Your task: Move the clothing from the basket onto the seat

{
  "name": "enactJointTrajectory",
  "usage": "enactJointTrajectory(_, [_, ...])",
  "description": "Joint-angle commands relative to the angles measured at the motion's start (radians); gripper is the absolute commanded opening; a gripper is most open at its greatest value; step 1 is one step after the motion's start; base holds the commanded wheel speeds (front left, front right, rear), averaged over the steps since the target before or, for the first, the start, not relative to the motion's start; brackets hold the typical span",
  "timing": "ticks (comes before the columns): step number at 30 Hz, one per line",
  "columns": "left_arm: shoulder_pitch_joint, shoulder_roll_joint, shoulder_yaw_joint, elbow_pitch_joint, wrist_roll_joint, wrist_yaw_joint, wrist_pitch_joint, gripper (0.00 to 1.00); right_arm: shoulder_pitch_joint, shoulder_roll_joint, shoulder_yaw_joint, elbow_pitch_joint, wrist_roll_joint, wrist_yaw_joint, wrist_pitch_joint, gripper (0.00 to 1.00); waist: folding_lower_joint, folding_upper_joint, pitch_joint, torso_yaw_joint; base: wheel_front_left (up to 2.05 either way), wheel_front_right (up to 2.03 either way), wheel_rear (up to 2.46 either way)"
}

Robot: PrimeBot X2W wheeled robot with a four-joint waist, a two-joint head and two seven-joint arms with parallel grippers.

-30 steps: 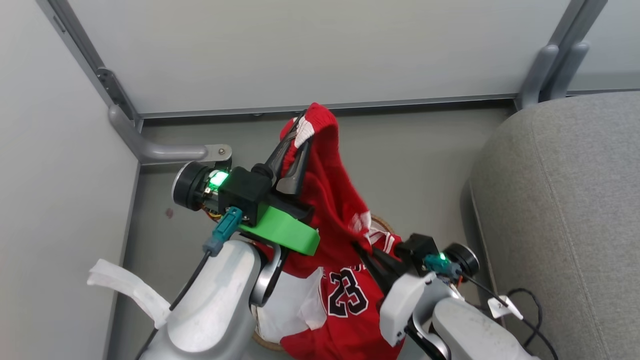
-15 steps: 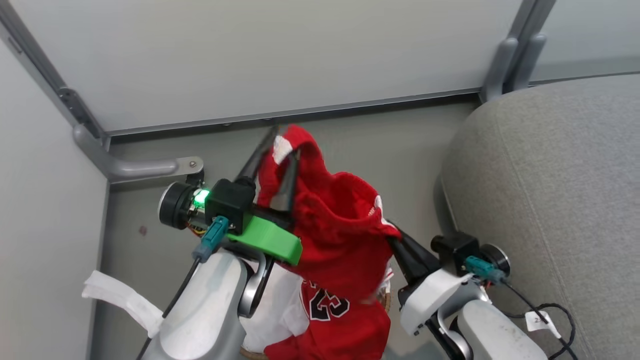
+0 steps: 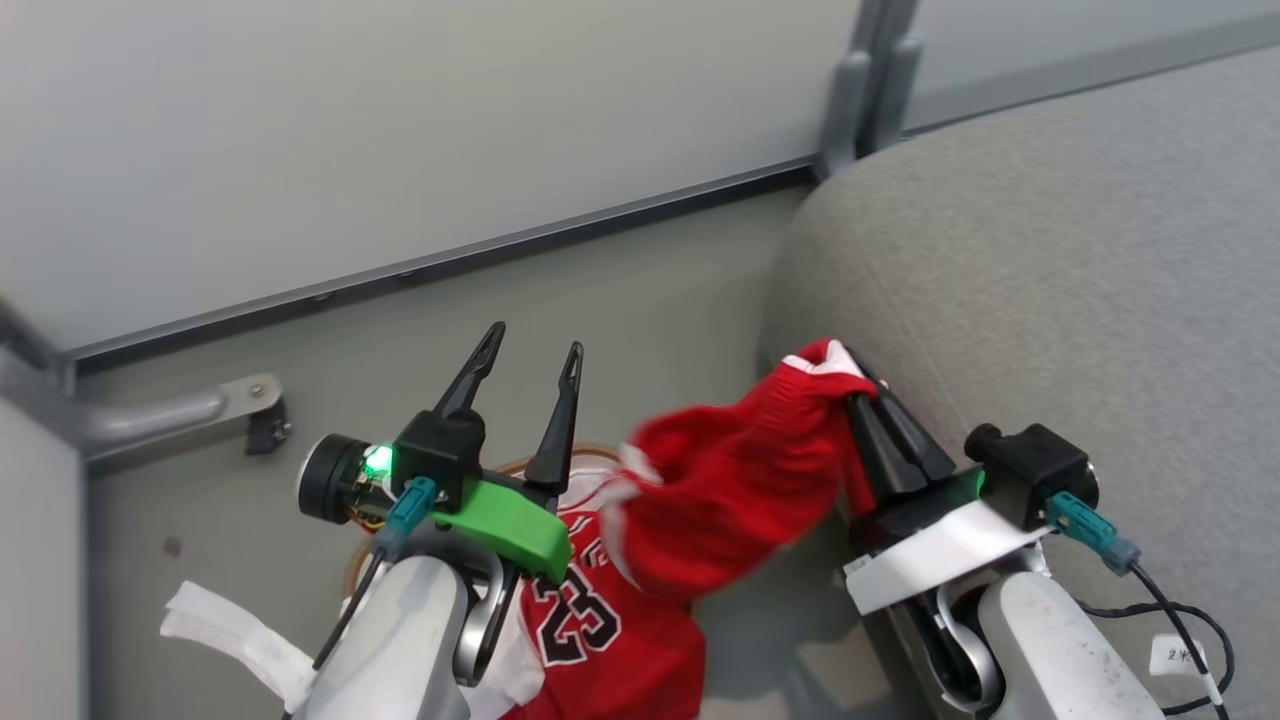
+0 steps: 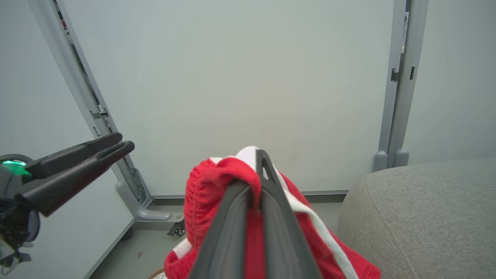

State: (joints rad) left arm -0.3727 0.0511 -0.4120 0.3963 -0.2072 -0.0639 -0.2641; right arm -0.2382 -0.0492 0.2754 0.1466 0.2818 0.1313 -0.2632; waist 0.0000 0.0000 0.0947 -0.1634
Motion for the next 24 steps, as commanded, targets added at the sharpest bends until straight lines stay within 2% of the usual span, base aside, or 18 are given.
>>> enactJointTrajectory(1, [0.015,0.006,0.013,0.000,0.010,-0.003,-0.001,1.00,0.013,-0.004,-0.004,-0.018,0.007,-0.001,-0.002,0.00,0.0000,0.0000,0.002,-0.112,0.00,0.00,0.00])
enactJointTrajectory(12, [0.039,0.011,0.069,-0.005,0.046,-0.017,-0.001,1.00,0.015,-0.004,-0.104,-0.136,0.026,-0.001,-0.002,0.00,0.0000,0.0000,0.038,-0.346,0.00,0.00,0.00])
enactJointTrajectory(19, [-0.007,0.007,0.028,0.014,0.061,-0.044,-0.001,1.00,0.030,-0.002,-0.252,-0.217,0.009,-0.001,-0.002,0.00,0.0000,0.0000,0.093,-0.371,0.00,0.00,0.00])
enactJointTrajectory(24, [-0.037,0.005,0.004,0.017,0.068,-0.054,-0.001,1.00,-0.029,-0.003,-0.300,-0.250,-0.049,-0.001,-0.002,0.00,0.0000,0.0000,0.136,-0.377,0.00,0.00,0.00])
